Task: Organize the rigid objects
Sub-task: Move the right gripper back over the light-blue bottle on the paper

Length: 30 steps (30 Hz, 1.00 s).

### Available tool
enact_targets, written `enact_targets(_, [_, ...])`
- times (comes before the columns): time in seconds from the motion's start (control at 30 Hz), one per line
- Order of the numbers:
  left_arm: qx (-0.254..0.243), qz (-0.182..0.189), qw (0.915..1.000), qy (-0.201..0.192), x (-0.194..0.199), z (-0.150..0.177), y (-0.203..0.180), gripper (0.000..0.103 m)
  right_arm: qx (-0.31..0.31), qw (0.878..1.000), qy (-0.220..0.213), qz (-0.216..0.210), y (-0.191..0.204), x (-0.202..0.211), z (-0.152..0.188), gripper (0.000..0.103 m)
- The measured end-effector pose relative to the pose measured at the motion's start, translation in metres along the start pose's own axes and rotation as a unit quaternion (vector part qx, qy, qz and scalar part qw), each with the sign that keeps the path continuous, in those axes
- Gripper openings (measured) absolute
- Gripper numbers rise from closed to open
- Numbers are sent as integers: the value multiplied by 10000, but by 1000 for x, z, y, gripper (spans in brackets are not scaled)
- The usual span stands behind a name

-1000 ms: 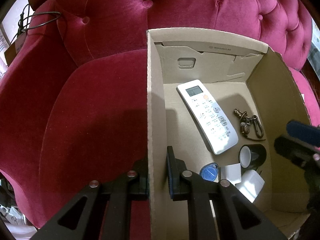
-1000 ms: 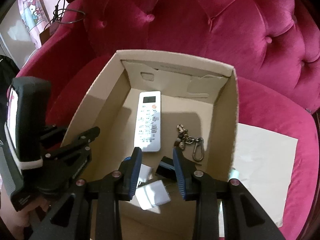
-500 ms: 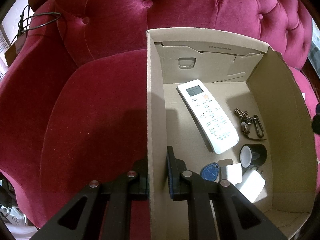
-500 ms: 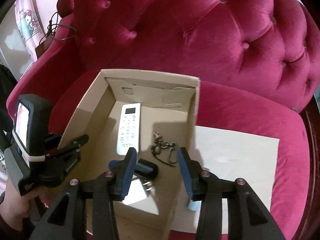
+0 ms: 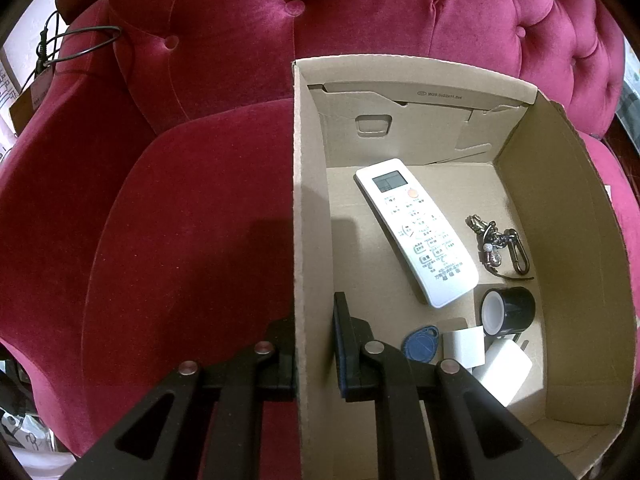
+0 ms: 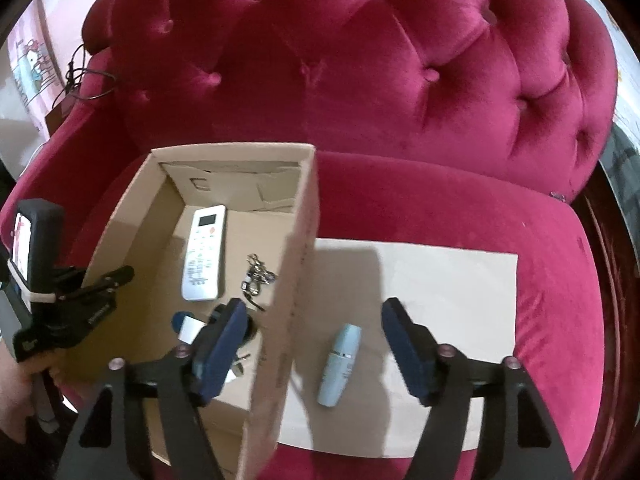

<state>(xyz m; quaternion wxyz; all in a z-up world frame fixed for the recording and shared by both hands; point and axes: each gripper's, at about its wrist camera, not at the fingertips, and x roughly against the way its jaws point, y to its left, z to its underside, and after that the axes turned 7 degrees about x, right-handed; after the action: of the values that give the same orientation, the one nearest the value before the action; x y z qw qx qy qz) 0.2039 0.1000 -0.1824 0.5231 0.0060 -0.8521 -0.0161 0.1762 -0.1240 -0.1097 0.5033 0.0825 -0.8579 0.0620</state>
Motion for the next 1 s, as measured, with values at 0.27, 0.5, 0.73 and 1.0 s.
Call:
enact_targets(0.27, [-5,-4,10000,-1,0,0,0,14,-98,9999,15,74,-17,-8,16,100])
enact_targets(0.5, [-8,-8,10000,-2,-1,0,1,14,-282,9994,151,96,-31,-20,26,101])
enact_targets(0.73, [-14,-13,10000,-5,-1,0,1,14,-351,9989,313,18,-41,-40,36,101])
enact_targets(1.0, [-14,-10,10000,-7,-1,1,1,14,-376,9980,499,-14,-50,-63,45,94])
